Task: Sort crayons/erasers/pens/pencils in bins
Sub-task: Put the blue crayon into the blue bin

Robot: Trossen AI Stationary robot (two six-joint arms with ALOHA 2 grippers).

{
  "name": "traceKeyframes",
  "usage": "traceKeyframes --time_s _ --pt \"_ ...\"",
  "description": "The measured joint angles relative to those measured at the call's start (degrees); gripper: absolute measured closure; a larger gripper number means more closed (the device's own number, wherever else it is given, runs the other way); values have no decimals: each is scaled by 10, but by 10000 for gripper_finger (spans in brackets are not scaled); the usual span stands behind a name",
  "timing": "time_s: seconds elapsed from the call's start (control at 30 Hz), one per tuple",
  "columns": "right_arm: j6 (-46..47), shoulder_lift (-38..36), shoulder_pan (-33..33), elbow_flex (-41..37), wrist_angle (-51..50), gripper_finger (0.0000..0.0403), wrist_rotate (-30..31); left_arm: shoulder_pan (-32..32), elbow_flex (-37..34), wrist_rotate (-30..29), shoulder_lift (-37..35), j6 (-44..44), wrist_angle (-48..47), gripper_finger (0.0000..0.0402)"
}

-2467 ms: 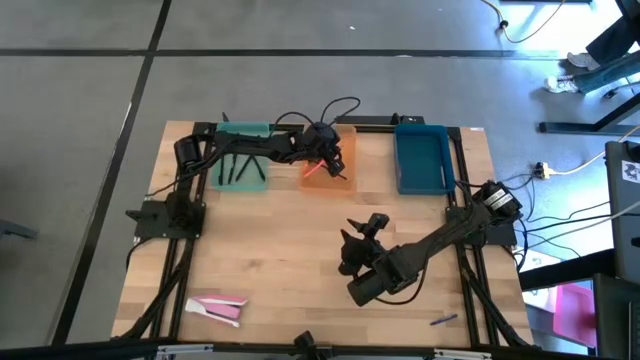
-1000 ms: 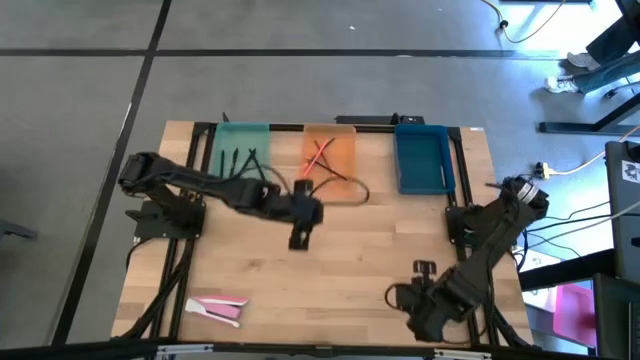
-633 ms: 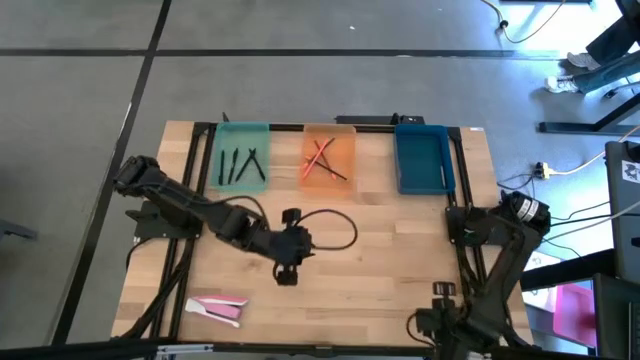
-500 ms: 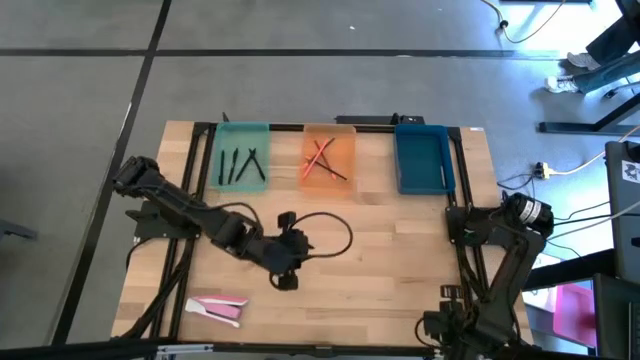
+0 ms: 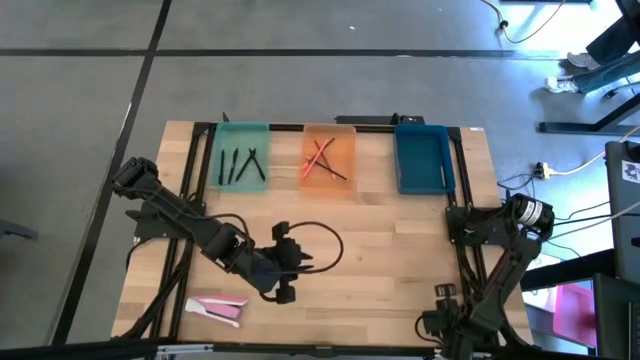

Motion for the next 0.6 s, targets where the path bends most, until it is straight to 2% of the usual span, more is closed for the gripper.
traceKeyframes --time_s 0.2,0.6 --pt "-27 0 0 -36 61 234 -5 1 0 -4 0 -1 2 319" --pt "-28 -4 0 -67 90 234 -10 1 0 -3 0 -3 2 319"
